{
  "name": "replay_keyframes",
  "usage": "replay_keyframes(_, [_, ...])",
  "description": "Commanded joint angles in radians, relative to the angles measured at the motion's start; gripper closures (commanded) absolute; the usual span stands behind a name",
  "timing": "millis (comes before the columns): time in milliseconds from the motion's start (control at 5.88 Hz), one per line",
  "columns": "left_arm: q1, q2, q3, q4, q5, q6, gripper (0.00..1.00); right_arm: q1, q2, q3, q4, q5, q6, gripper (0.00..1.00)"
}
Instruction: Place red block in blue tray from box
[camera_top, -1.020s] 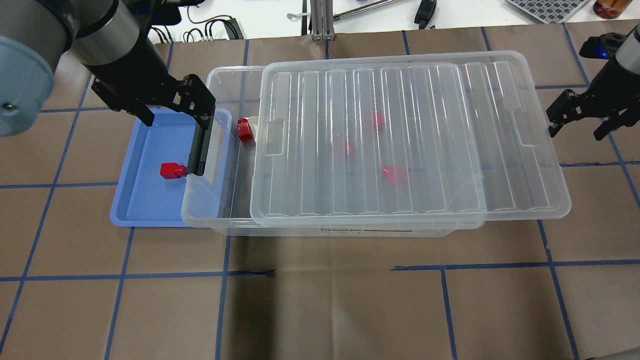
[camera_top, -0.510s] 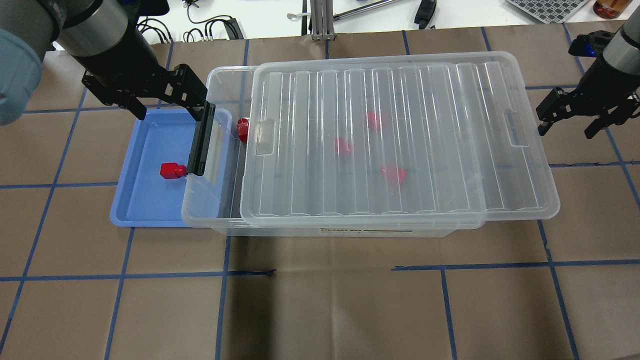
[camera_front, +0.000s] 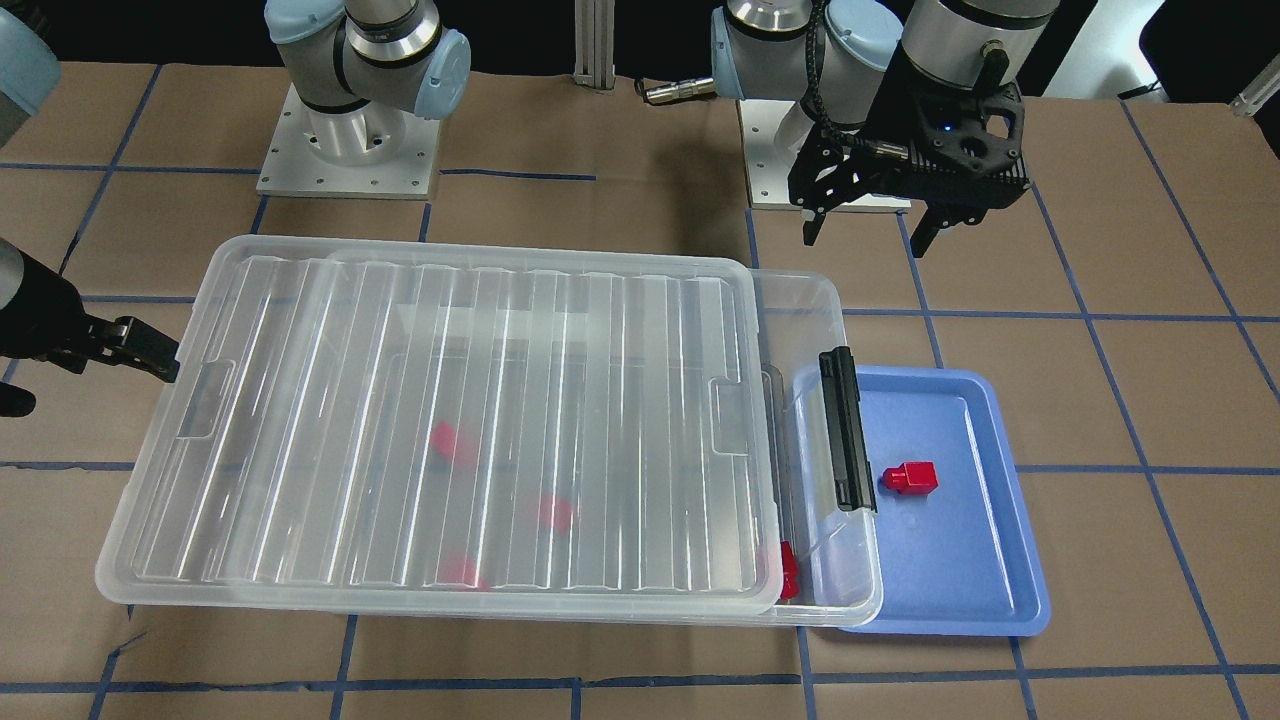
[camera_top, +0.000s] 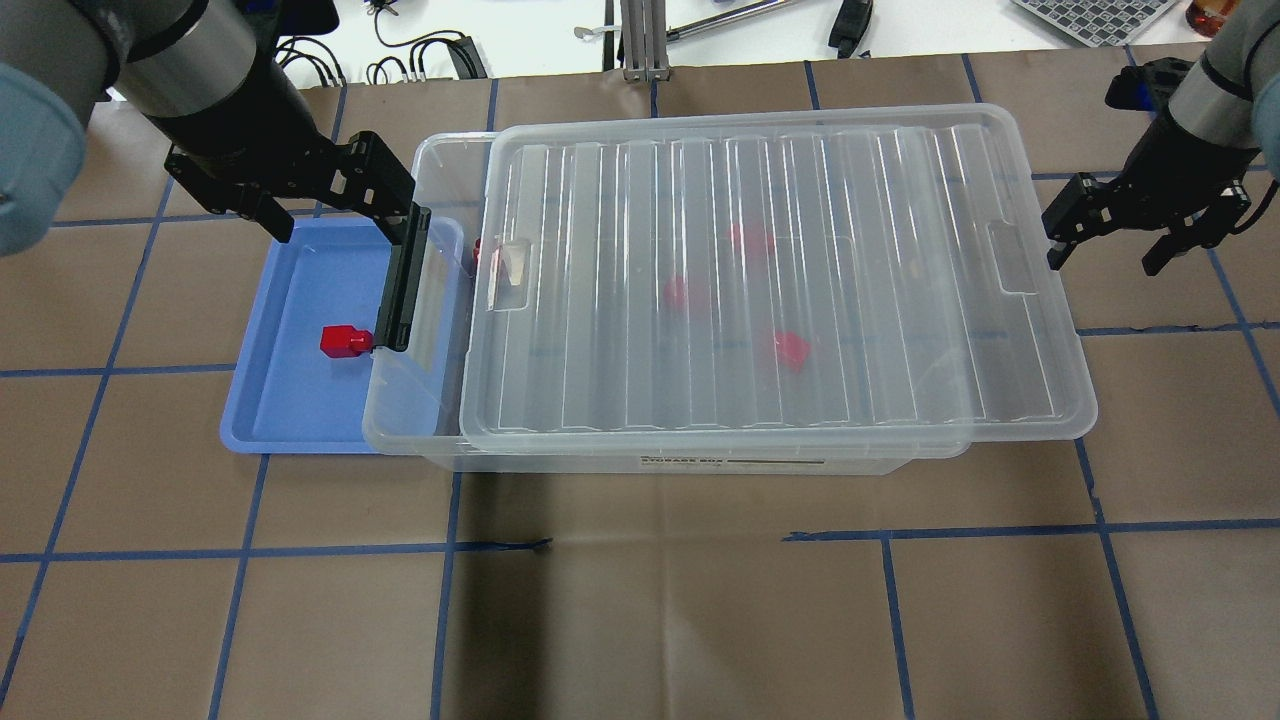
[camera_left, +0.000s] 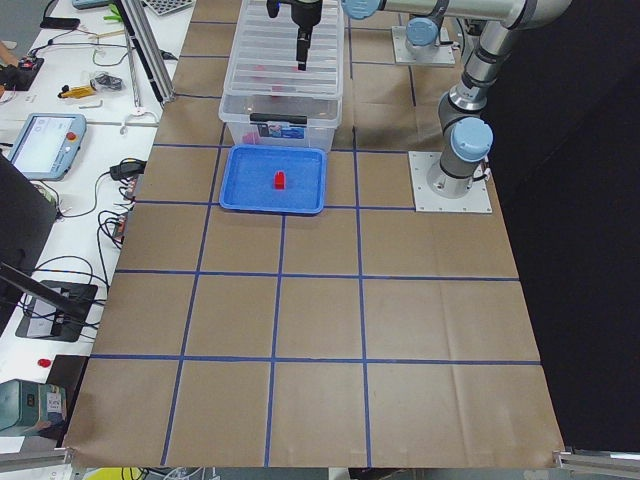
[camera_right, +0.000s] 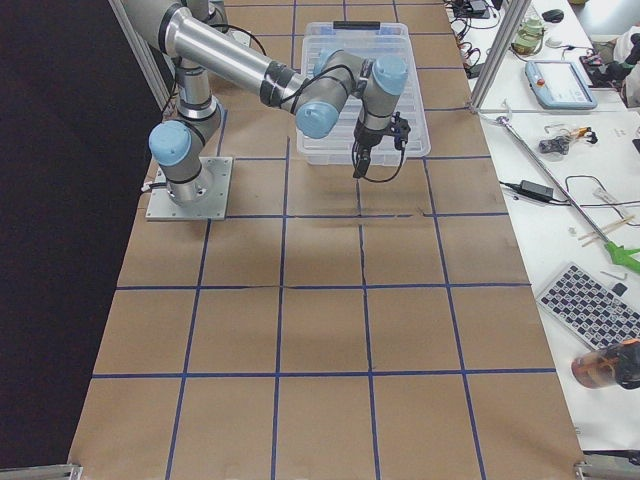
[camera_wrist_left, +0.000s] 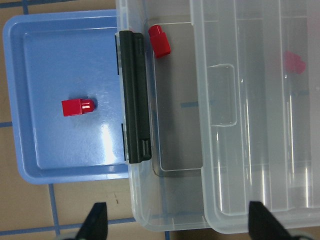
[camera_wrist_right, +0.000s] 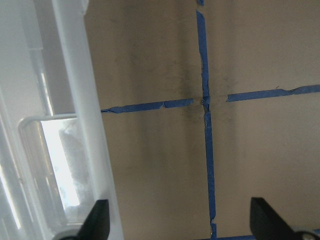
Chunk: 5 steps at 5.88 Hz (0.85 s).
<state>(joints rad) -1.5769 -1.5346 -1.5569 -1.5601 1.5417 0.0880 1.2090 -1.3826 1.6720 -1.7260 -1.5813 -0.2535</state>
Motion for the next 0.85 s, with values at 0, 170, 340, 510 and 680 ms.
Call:
replay_keyframes(0, [0.002,0.002,0.0,0.0,0.0,0.006,0.01,0.027,-0.001,0.003,0.005,0.007,0.029,0.0])
replay_keyframes(170, [0.003,0.002,0.0,0.0,-0.002,0.007,0.01,0.05,-0.004,0.003,0.005,0.006,0.045,0.0])
replay_keyframes(340, [0.003,0.002,0.0,0.0,0.0,0.013,0.01,0.052,-0.004,0.003,0.005,0.006,0.045,0.0])
replay_keyframes(510, [0.003,0.002,0.0,0.002,0.0,0.015,0.01,0.055,-0.004,0.005,0.005,0.009,0.046,0.0])
replay_keyframes(680, [0.003,0.002,-0.002,0.0,0.0,0.015,0.01,0.058,-0.004,0.005,0.008,0.058,0.046,0.0])
